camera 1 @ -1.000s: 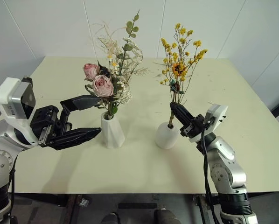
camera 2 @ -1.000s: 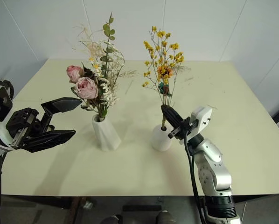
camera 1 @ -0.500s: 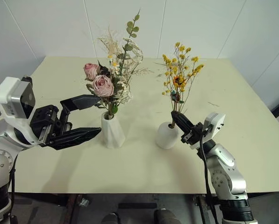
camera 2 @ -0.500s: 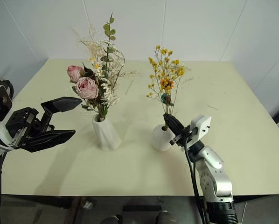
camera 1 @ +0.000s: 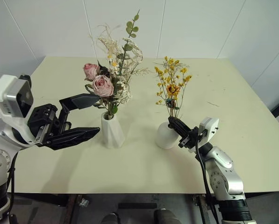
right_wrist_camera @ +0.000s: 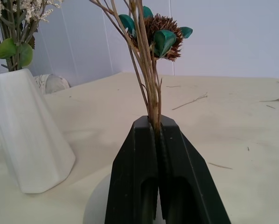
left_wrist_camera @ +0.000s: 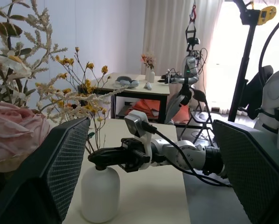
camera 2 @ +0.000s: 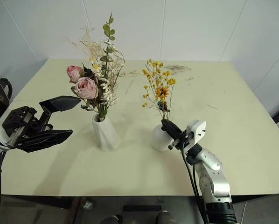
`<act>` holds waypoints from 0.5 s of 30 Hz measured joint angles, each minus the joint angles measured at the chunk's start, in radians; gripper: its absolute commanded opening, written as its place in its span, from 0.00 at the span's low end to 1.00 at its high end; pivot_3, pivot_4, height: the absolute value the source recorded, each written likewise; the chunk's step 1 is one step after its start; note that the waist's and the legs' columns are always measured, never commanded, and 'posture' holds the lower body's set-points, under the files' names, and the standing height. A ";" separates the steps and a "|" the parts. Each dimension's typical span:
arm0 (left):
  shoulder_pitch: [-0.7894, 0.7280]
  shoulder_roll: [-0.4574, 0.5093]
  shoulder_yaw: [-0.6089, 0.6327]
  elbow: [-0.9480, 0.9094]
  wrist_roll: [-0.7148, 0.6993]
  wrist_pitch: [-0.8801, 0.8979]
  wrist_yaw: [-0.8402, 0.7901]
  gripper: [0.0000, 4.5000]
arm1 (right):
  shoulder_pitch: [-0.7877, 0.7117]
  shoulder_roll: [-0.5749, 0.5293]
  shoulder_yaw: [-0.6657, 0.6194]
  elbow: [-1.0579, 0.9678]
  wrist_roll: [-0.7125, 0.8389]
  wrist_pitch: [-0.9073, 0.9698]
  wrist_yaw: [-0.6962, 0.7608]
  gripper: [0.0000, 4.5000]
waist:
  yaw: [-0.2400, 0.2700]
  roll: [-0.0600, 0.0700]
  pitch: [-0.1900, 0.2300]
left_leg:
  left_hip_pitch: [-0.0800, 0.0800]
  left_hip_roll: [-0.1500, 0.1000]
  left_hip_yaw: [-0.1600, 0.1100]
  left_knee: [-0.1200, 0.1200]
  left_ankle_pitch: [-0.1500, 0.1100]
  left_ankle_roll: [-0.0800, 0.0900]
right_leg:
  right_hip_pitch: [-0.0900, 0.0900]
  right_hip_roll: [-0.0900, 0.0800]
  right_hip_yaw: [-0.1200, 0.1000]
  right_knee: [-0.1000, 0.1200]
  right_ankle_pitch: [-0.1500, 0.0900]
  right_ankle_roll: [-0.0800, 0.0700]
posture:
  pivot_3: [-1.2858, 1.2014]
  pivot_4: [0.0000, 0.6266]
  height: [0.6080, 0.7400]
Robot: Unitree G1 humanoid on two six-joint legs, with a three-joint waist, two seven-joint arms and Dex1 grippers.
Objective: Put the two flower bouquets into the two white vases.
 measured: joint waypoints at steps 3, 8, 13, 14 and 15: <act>0.015 0.006 0.012 -0.019 -0.007 0.005 0.013 1.00 | 0.000 -0.001 0.000 0.000 -0.001 0.000 0.001 0.01 | 0.000 0.000 0.000 | 0.000 0.000 0.000 0.000 0.000 0.000 | 0.000 0.000 0.000 0.000 0.000 0.000 | 0.52 0.24 1.00; 0.025 0.007 0.013 -0.032 -0.010 0.006 0.018 1.00 | -0.003 -0.009 0.000 0.000 -0.003 0.002 0.009 0.06 | 0.000 0.000 0.000 | 0.000 0.000 0.000 0.000 0.000 0.000 | 0.000 0.000 0.000 0.000 0.000 0.000 | 0.52 0.24 1.00; 0.027 0.007 0.012 -0.032 -0.010 0.005 0.027 1.00 | -0.006 -0.022 0.000 -0.001 -0.009 0.011 0.017 0.36 | 0.000 0.000 0.000 | 0.000 0.000 0.000 0.000 0.000 0.000 | 0.000 0.000 0.000 0.000 0.000 0.000 | 0.52 0.24 1.00; 0.028 0.007 0.012 -0.032 -0.010 0.005 0.027 1.00 | -0.006 -0.027 0.001 -0.003 -0.009 0.016 0.018 0.43 | 0.000 0.000 0.000 | 0.000 0.000 0.000 0.000 0.000 0.000 | 0.000 0.000 0.000 0.000 0.000 0.000 | 0.52 0.24 1.00; 0.028 0.007 0.012 -0.032 -0.009 0.004 0.027 1.00 | -0.006 -0.033 0.000 -0.007 -0.009 0.024 0.018 0.50 | 0.000 0.000 0.000 | 0.000 0.000 0.000 0.000 0.000 0.000 | 0.000 0.000 0.000 0.000 0.000 0.000 | 0.52 0.24 1.00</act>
